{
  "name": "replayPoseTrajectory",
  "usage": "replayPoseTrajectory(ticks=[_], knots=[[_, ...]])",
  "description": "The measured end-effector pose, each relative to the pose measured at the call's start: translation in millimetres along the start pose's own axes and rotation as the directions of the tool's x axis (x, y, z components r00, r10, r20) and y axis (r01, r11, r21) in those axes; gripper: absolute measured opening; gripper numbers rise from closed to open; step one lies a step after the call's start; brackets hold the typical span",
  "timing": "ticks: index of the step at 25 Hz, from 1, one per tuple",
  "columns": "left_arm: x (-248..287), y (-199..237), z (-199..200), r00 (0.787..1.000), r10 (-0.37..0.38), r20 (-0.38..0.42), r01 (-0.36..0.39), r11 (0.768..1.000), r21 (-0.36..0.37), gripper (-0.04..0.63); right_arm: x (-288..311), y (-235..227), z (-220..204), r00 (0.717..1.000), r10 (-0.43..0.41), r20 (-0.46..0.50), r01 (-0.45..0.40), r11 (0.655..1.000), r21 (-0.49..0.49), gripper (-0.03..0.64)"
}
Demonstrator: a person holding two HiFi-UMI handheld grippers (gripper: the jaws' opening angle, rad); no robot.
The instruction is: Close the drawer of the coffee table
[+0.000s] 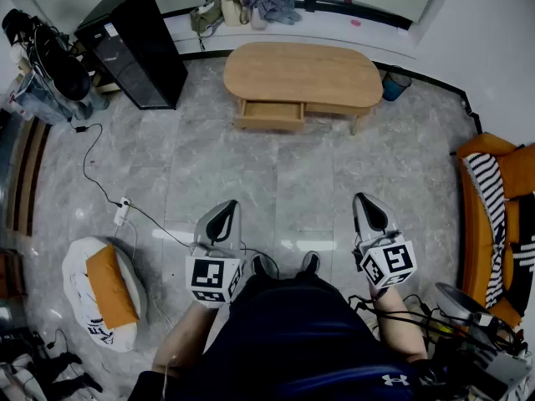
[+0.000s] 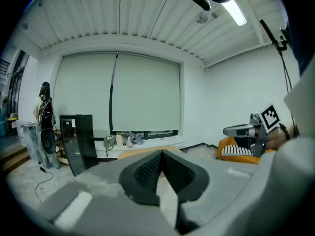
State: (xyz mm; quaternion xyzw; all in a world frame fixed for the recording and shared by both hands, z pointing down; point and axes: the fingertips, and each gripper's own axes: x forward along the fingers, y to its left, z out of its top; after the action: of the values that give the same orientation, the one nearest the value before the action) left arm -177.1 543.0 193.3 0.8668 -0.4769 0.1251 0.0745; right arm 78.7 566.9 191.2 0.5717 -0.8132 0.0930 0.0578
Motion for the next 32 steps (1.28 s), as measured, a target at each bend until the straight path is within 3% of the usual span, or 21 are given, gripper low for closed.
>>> replayPoseTrajectory(ticks=[11,15,23,26,28,32], knots=[[22,-2,-2,1.0,0.027,-0.009,-0.027,1.0,0.006,0.002,13,-18,-13,0.999,0.033,-0.004,-0.033,0.999,0.013,0.0],[12,-22,-33,0.996,0.067,-0.066,-0.071,0.996,-0.059,0.002,-4,-25,-51,0.997,0.066,-0.045,-0.063,0.995,0.071,0.002],[35,-69,0,0.992,0.127,-0.006,-0.127,0.992,-0.013,0.002,-18,-76,-14,0.992,0.121,0.029,-0.122,0.992,0.037,0.002],[48,-73,4,0.983,0.186,-0.007,-0.186,0.982,-0.041,0.002,-16,-105,-18,0.991,0.13,0.016,-0.131,0.991,0.035,0.002],[51,-80,2,0.981,0.194,-0.016,-0.195,0.978,-0.076,0.002,-15,-115,-23,0.99,0.143,-0.004,-0.143,0.989,0.032,0.002],[60,-75,-6,0.978,0.205,-0.047,-0.208,0.976,-0.07,0.002,3,-118,-26,0.987,0.158,-0.002,-0.158,0.986,0.049,0.002]])
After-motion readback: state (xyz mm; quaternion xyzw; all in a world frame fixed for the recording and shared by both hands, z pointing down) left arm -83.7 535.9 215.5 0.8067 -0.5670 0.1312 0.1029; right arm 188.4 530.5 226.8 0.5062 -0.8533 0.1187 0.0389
